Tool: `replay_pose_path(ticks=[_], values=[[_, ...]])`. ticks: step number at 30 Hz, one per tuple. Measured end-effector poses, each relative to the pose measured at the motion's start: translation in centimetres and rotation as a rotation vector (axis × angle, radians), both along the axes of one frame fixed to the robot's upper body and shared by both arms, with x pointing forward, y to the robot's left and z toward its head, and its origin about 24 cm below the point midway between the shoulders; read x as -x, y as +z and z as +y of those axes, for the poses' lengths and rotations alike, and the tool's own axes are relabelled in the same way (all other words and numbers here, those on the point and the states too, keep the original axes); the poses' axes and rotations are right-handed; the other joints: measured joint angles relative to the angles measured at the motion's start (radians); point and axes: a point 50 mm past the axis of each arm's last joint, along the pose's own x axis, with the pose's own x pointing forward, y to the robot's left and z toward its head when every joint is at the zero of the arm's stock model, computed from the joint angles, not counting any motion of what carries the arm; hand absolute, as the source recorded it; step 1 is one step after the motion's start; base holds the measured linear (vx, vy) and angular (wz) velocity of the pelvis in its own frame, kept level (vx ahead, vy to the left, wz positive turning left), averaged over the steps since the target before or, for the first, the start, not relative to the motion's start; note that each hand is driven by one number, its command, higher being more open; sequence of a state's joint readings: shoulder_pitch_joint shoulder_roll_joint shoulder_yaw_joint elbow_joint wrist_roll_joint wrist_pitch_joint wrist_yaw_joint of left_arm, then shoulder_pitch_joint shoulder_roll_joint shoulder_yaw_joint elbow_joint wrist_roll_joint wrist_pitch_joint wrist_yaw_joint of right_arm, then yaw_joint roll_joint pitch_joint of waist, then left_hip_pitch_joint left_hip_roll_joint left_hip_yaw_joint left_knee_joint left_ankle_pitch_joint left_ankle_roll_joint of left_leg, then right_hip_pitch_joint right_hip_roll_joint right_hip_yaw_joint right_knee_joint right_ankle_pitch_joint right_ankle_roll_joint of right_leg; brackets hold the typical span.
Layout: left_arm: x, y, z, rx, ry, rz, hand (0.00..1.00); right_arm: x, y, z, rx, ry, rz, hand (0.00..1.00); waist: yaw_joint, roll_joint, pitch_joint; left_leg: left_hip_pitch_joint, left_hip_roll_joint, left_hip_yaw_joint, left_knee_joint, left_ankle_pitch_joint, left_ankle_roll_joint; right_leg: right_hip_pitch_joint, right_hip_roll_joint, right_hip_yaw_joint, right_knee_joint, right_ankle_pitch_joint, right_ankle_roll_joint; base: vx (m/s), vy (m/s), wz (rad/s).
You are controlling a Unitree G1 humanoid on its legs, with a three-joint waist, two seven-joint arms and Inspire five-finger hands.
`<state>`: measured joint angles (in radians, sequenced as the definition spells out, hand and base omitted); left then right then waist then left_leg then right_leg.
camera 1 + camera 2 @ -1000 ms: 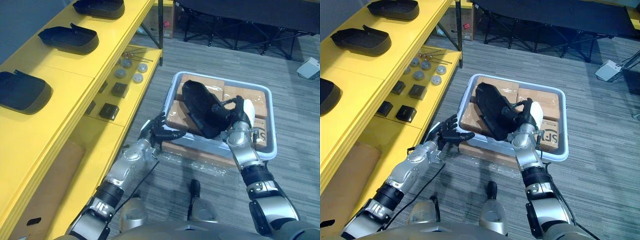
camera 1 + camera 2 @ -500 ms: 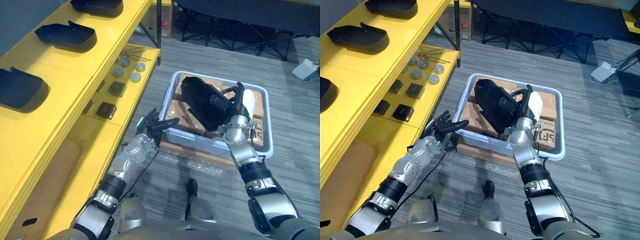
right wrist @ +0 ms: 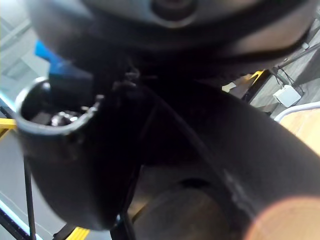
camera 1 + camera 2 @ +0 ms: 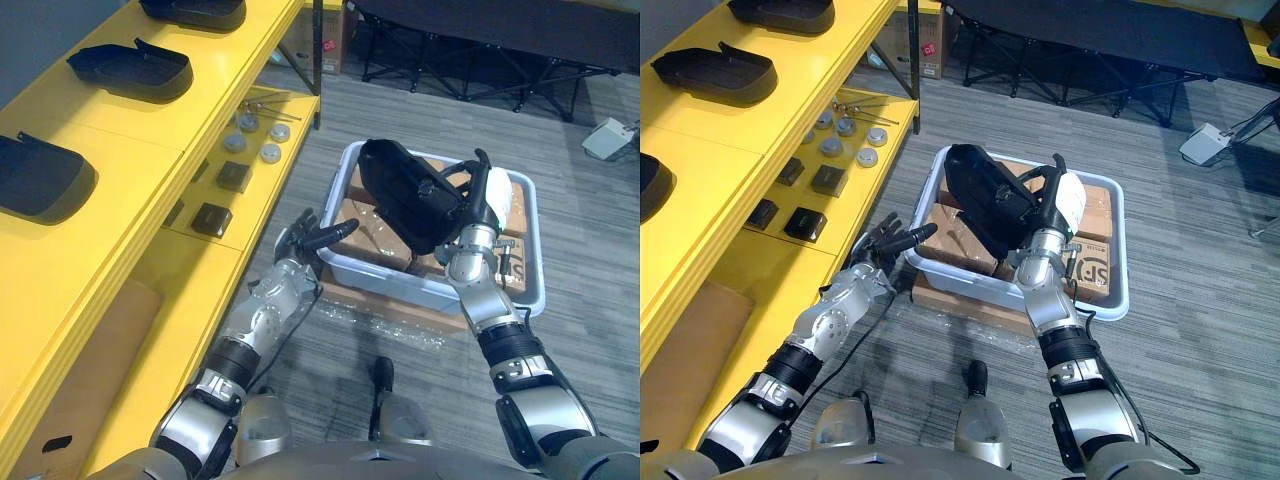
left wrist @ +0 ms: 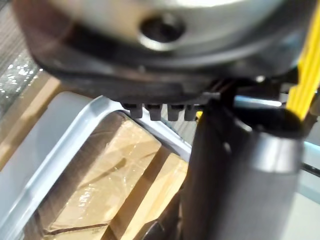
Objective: Walk over and take three plastic housings, then place them on the shelf
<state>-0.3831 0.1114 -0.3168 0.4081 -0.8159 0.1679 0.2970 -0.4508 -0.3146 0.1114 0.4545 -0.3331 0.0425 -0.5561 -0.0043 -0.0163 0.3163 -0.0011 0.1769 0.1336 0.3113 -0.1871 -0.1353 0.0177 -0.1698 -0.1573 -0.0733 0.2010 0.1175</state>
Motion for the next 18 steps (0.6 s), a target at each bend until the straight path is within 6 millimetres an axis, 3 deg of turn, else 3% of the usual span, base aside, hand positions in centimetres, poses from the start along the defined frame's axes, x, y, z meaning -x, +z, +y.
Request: replay_pose_path(ticks=[9, 15, 18], values=[[1.1, -2.1, -1.4, 0.125, -0.06, 0.176, 1.0, 0.1, 1.3, 0.9, 0.041, 0.056, -0.083, 0.0, -0.007, -0.013, 0.007, 0.008, 0.0, 0.008, -0.002, 0.0, 0.0, 0.002, 0.0, 0.007, 0.0, 0.0, 0.0, 0.0, 0.0, -0.01], [1.3, -2.1, -2.5, 0.26, -0.089, 0.216, 1.0, 0.3, 2.3, 2.2, 0.043, 0.134, -0.173, 0.0, -0.025, -0.013, 0.007, 0.011, 0.0, 0.011, -0.003, 0.0, 0.0, 0.002, 0.0, 0.011, 0.0, 0.0, 0.0, 0.0, 0.0, -0.01], [1.3, -1.7, -3.6, 0.41, -0.1, 0.212, 1.0, 0.4, 2.1, 2.9, 0.049, 0.175, -0.18, 0.0, -0.027, -0.013, 0.007, 0.012, 0.0, 0.016, -0.004, 0.0, 0.0, -0.001, 0.0, 0.018, 0.0, 0.001, 0.001, 0.0, 0.006, -0.05]])
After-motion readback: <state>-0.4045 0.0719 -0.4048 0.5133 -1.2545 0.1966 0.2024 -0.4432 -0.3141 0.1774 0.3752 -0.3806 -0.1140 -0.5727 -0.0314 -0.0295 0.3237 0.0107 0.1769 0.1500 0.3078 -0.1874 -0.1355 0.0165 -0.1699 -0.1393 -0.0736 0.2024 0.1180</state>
